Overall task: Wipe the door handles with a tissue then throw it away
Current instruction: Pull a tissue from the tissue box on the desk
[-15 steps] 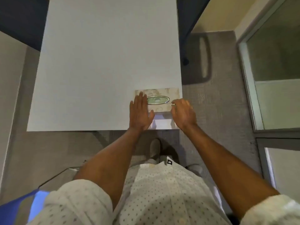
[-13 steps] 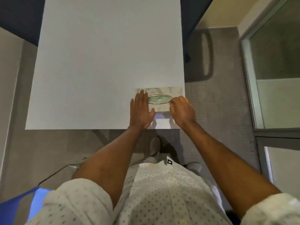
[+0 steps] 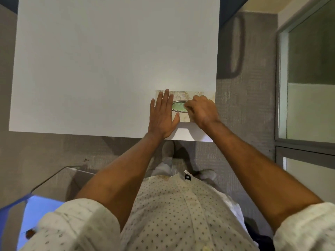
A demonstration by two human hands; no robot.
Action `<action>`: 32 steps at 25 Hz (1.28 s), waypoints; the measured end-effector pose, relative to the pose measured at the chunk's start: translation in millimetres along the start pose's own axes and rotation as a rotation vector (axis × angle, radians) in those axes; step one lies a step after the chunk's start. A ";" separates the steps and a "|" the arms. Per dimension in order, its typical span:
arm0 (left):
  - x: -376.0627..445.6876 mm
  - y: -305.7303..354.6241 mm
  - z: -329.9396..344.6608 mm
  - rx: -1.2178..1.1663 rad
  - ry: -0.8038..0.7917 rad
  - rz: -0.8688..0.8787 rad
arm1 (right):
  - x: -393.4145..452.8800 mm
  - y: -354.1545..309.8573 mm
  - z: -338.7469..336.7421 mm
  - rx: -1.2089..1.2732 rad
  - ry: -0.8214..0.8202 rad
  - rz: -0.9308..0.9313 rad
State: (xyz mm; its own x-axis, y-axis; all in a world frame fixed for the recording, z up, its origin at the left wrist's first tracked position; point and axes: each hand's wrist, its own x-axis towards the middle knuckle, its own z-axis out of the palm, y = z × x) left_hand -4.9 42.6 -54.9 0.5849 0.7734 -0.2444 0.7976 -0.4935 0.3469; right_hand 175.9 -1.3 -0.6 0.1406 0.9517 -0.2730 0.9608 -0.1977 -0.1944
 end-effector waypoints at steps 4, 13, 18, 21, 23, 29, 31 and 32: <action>0.4 -2.6 1.2 -0.001 0.009 -0.001 | 10.8 -3.5 -9.8 -0.251 -0.079 -0.141; 0.5 -5.0 3.7 -0.015 0.030 0.014 | 26.3 -2.2 -16.2 -0.369 -0.150 -0.275; 0.1 -3.9 2.3 0.001 0.019 0.009 | 22.4 7.2 -7.6 -0.292 -0.050 -0.337; -0.7 -3.0 0.3 -0.004 0.011 0.009 | 16.1 15.7 -4.6 -0.003 0.042 -0.226; -1.2 -2.6 -1.2 -0.015 0.008 0.011 | 7.8 18.3 -5.9 0.259 0.027 -0.113; -1.8 -1.2 -5.3 -0.023 -0.018 0.006 | -17.5 10.1 -20.6 0.751 0.067 0.087; -2.0 1.3 -6.5 -0.015 -0.027 -0.003 | -23.5 4.1 -28.7 0.797 0.127 0.085; -1.7 2.8 -8.0 -0.017 -0.033 -0.012 | -25.9 1.8 -33.3 0.823 0.166 0.086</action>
State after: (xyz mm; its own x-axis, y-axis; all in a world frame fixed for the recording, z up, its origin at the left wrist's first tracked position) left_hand -4.8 43.1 -46.3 0.5797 0.7657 -0.2786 0.8023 -0.4767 0.3592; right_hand 181.9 -18.5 37.5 0.3003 0.9349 -0.1892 0.4737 -0.3183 -0.8212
